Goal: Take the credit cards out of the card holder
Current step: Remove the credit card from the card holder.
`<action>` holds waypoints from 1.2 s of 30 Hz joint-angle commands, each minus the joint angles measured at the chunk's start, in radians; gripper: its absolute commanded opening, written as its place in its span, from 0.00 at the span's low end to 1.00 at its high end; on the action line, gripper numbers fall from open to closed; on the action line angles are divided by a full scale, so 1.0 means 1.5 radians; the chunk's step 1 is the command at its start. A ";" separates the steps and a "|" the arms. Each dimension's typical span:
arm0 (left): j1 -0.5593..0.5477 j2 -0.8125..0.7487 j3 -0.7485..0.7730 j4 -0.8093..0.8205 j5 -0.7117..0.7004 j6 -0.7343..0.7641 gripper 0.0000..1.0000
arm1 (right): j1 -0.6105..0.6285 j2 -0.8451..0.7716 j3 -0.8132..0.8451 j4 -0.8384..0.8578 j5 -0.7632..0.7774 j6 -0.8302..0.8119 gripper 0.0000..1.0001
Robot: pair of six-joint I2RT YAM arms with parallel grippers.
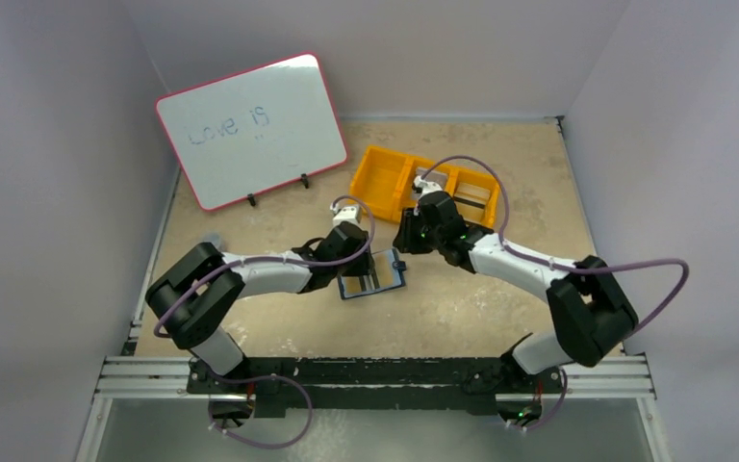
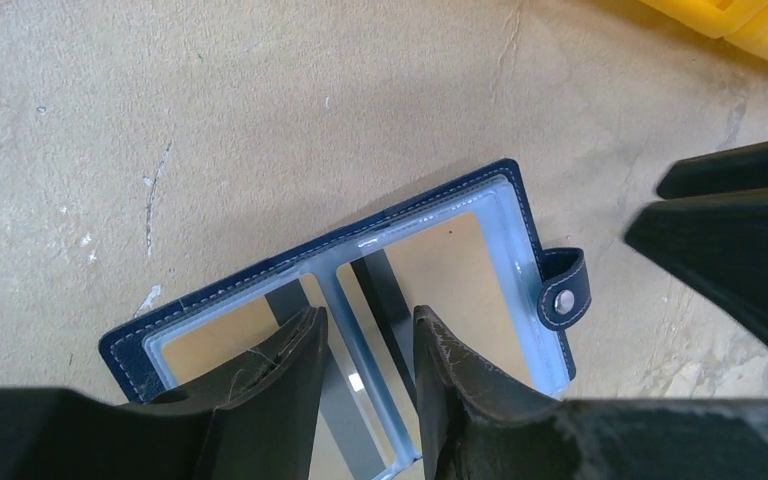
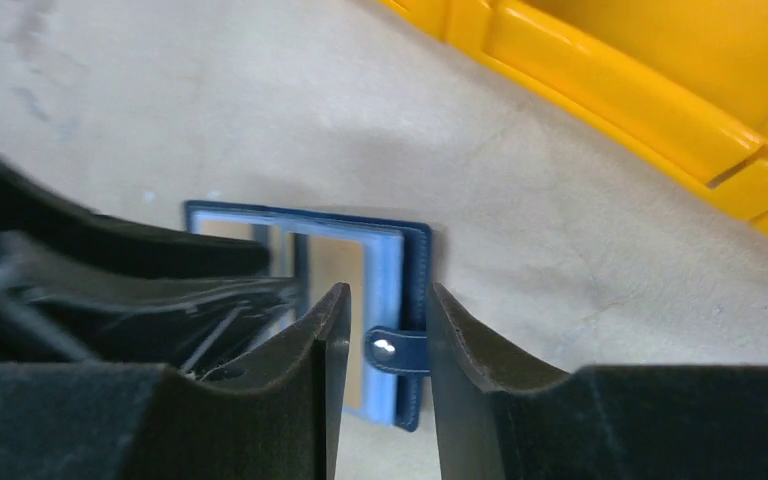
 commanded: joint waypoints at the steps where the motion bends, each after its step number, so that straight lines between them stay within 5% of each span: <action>1: 0.000 -0.011 -0.020 0.010 -0.013 -0.023 0.37 | 0.002 -0.040 0.009 0.015 -0.067 0.013 0.37; 13: 0.000 -0.066 -0.028 0.009 -0.029 -0.026 0.37 | 0.027 0.041 -0.025 0.110 -0.136 0.053 0.31; 27: 0.001 -0.025 -0.009 -0.007 0.016 -0.024 0.35 | 0.056 0.131 0.027 -0.042 0.012 0.020 0.30; 32: 0.000 -0.012 -0.008 0.001 0.017 -0.060 0.35 | 0.058 0.167 0.005 -0.009 -0.013 0.039 0.10; 36: 0.000 0.000 -0.014 0.046 0.048 -0.112 0.36 | 0.058 0.172 -0.043 0.036 -0.063 0.089 0.09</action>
